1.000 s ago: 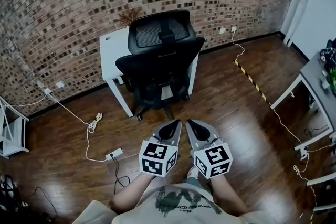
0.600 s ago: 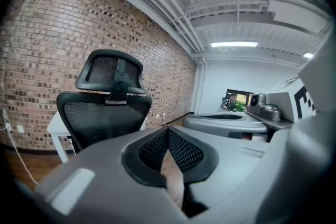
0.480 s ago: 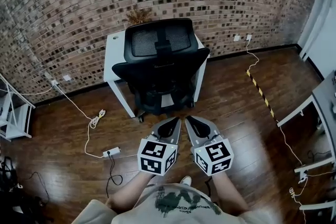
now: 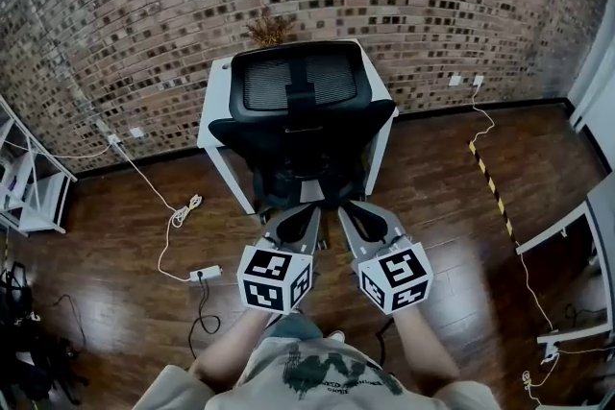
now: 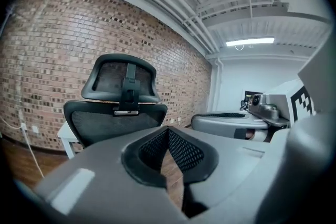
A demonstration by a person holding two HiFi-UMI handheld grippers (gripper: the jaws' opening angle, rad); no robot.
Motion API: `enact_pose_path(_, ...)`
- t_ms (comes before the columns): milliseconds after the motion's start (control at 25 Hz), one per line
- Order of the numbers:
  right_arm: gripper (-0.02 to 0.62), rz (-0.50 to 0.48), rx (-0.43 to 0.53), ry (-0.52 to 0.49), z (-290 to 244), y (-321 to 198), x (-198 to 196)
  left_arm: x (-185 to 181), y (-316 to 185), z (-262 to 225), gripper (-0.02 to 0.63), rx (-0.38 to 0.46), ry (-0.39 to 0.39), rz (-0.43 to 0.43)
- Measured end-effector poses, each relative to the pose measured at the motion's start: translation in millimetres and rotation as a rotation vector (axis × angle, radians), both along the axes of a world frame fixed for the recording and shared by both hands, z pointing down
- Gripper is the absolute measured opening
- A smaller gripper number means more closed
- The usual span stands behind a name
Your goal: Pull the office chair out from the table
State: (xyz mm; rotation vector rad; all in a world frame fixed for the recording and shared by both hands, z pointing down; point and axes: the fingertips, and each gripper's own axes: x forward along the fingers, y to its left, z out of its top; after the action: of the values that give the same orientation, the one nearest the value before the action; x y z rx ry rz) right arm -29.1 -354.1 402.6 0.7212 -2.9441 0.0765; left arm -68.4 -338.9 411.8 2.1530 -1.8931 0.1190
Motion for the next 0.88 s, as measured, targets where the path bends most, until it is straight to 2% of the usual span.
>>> enact_pose_path(240, 0.028, -0.037, 0.009, -0.012, -9.1, -26.5, -8.5, -26.8, -16.5, -6.8, 0.015, 0.015, 0.003, -0.055)
enact_pose_path(480, 0.04, -0.06, 0.036, -0.012, -20.2, -66.7, -21.2, -59.4, -46.8, -16.0, 0.018, 0.037, -0.003, -0.053)
enact_pose_path(880, 0.09, -0.116, 0.056, -0.007, -44.5, -136.6, -59.0, -136.4, -99.9, -45.5, 0.1, 0.081, -0.013, -0.075)
